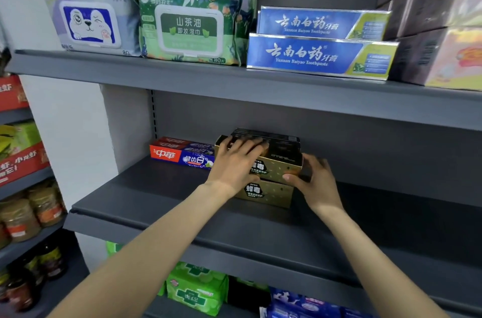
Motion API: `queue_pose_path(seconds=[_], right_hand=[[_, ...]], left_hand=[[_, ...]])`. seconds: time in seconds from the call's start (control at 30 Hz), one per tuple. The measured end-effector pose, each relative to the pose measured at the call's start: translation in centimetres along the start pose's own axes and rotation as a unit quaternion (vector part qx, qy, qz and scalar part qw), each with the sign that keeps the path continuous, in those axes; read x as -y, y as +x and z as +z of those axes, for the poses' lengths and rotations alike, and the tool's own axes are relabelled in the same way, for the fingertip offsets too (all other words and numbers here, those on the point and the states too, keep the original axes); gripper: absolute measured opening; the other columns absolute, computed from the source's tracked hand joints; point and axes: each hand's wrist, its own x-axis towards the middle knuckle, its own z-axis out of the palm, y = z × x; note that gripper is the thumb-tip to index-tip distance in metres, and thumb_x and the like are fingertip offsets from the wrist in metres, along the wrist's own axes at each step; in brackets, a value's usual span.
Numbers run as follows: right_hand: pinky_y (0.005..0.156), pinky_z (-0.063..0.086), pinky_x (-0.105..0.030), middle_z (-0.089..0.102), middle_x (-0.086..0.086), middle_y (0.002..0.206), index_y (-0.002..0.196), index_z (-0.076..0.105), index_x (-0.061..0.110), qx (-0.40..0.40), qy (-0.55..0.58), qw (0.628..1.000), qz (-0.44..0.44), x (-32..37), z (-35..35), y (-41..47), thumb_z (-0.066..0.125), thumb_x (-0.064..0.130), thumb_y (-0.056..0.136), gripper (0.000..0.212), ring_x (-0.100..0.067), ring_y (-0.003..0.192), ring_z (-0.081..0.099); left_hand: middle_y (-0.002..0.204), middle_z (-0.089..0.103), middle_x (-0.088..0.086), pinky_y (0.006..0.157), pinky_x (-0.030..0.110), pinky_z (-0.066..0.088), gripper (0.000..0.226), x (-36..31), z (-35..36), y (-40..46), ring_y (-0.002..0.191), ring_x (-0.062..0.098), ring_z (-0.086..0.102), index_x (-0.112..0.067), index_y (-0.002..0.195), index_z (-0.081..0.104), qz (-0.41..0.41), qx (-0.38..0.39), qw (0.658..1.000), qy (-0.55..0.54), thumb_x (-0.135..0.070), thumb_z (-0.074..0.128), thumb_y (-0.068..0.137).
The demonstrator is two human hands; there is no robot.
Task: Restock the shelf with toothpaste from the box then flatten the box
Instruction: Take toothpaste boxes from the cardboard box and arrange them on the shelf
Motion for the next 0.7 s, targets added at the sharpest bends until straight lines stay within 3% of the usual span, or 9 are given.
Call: queue_pose_path(seconds=[0.1, 0.27, 0.4, 0.57, 0.7], right_hand=[[0.105, 0.032, -0.032, 0.038, -0.007, 0.139, 0.136, 0.045, 0.016, -0.004, -0.042, 0.999, -0.013, 0.0, 0.6, 0.1, 0.068, 0.034, 0.083, 0.061, -0.024, 0.133, 0.032], [0.097, 0.041, -0.032, 0.043, -0.008, 0.133, 0.135, 0.045, 0.016, -0.012, -0.023, 1.0, -0.016, -0.5, 1.4, 0.3, 0.068, 0.028, 0.083, 0.058, -0.025, 0.116, 0.053], [0.1, 0.041, -0.036, 0.038, -0.007, 0.139, 0.142, 0.033, 0.021, -0.053, -0.016, 0.998, -0.015, -0.5, 2.1, -0.2, 0.068, 0.023, 0.084, 0.067, -0.024, 0.125, 0.046], [0.102, 0.038, -0.035, 0.034, -0.003, 0.146, 0.145, 0.033, 0.02, -0.043, -0.194, 0.974, -0.111, 0.5, 2.3, -0.1, 0.067, 0.028, 0.084, 0.069, -0.023, 0.13, 0.034], [0.106, 0.034, -0.039, 0.032, -0.002, 0.149, 0.146, 0.03, 0.019, -0.013, -0.268, 0.957, -0.108, 0.9, 2.6, -0.2, 0.07, 0.029, 0.081, 0.076, -0.024, 0.134, 0.031]], left_hand=[[0.151, 0.031, -0.009, 0.116, 0.039, 0.01, 0.079, 0.1, 0.7, 0.0, 0.139, 0.016, 0.03, -0.029, 0.147, 0.027, -0.017, 0.018, 1.0, -0.002, -0.047, 0.066, 0.08], [0.152, 0.028, -0.011, 0.117, 0.035, 0.007, 0.074, 0.6, 1.0, 0.2, 0.141, 0.013, 0.023, -0.031, 0.148, 0.024, -0.022, 0.036, 0.998, -0.042, -0.046, 0.061, 0.085], [0.154, 0.026, -0.01, 0.119, 0.037, 0.007, 0.074, 0.8, 1.1, 0.4, 0.143, 0.014, 0.022, -0.029, 0.149, 0.022, -0.01, 0.054, 0.997, -0.05, -0.045, 0.059, 0.087], [0.156, 0.022, -0.008, 0.12, 0.038, 0.007, 0.083, 1.4, 1.0, 1.1, 0.145, 0.015, 0.018, -0.029, 0.15, 0.017, 0.013, 0.095, 0.994, -0.043, -0.046, 0.064, 0.083], [0.159, 0.013, -0.007, 0.118, 0.043, 0.0, 0.092, 2.1, 0.4, 1.1, 0.147, 0.017, 0.01, -0.032, 0.151, 0.007, 0.04, 0.131, 0.99, -0.018, -0.033, 0.068, 0.082]])
